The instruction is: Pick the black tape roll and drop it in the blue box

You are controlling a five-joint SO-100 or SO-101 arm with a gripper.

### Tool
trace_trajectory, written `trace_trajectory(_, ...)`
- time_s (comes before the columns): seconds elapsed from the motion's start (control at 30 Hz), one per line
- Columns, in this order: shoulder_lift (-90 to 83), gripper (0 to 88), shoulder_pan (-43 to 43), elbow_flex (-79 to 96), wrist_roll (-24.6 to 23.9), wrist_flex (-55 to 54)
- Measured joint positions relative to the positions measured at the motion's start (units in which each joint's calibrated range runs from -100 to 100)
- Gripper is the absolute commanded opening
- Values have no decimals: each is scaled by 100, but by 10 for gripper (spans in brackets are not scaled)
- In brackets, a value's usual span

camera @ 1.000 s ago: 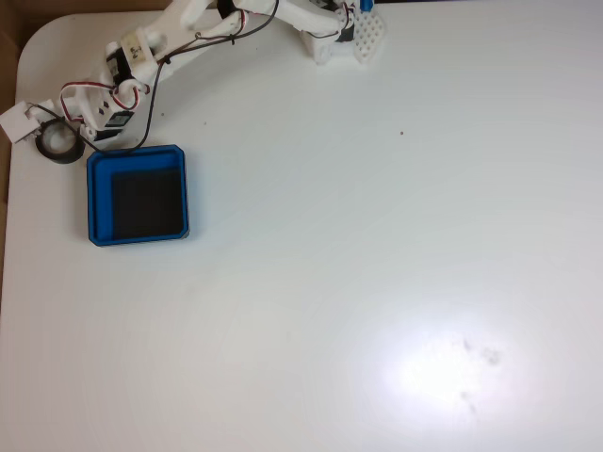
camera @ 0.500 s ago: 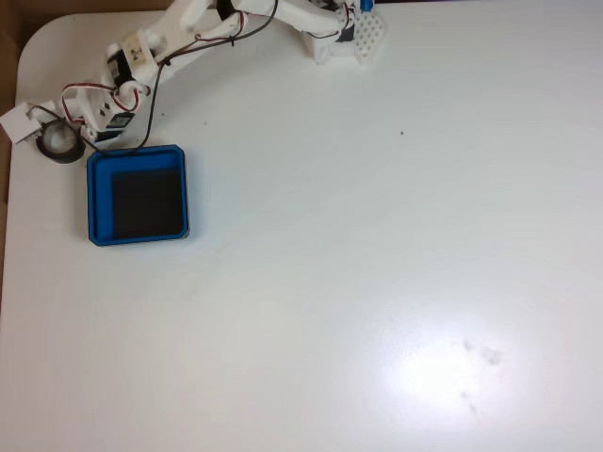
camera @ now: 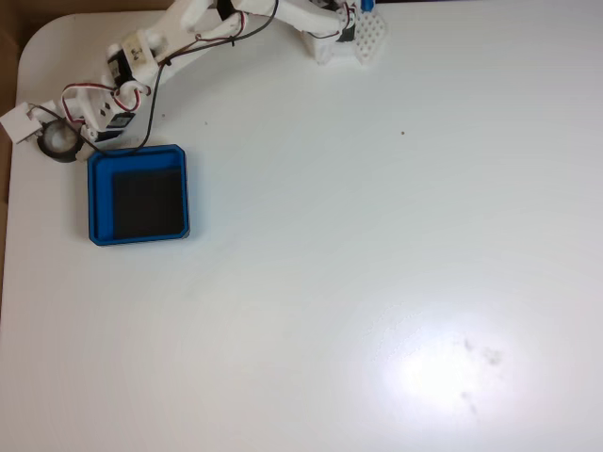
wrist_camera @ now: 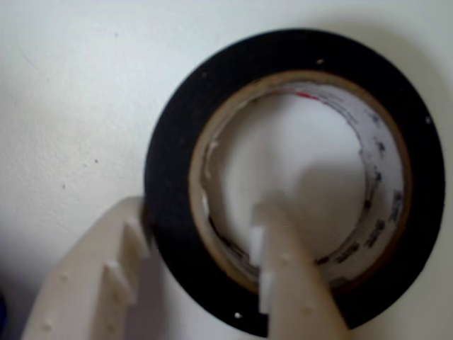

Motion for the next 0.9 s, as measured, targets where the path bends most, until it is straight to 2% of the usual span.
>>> trace_trajectory(0.9,-144,16,0,0,-8,8)
